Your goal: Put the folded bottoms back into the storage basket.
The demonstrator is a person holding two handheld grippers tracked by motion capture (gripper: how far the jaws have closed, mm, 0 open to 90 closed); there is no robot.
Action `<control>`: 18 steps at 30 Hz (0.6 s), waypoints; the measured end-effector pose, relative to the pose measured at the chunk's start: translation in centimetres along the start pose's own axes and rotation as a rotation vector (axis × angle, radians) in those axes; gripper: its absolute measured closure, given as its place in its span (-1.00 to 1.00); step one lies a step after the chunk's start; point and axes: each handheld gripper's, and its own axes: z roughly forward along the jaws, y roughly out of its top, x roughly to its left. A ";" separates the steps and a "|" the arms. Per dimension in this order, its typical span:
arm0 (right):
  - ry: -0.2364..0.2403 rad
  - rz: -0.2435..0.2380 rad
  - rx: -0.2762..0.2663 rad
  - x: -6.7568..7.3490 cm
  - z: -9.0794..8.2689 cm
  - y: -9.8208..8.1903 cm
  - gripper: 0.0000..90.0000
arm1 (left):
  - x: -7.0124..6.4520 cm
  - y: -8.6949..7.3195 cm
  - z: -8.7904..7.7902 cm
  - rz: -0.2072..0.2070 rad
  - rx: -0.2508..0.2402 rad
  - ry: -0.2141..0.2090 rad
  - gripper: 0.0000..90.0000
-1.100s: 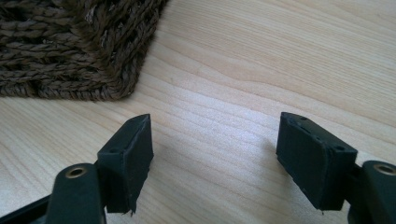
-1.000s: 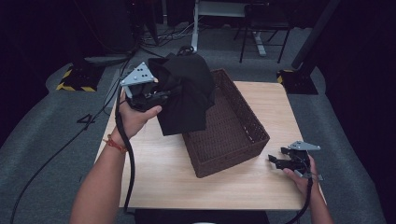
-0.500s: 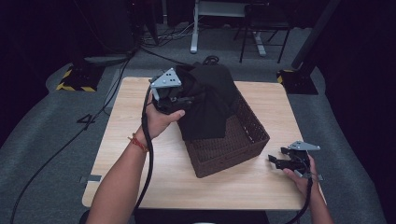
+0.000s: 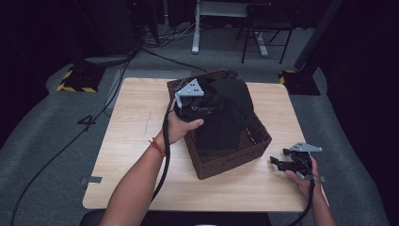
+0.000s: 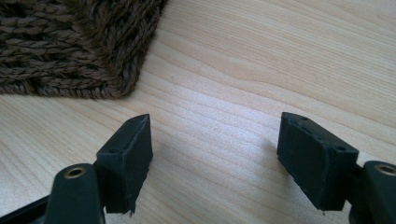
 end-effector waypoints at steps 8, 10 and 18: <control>0.002 -0.001 0.000 0.0 0.0 0.0 -0.41 | 0.7 -1.8 1.4 -0.017 0.057 0.005 0.64; 0.000 -0.001 0.001 0.0 0.0 0.0 -0.41 | 0.8 -2.3 1.6 -0.016 0.077 0.004 0.64; -0.002 -0.005 0.001 0.1 0.0 0.0 -0.42 | 1.2 -4.0 2.8 -0.012 0.151 0.035 0.63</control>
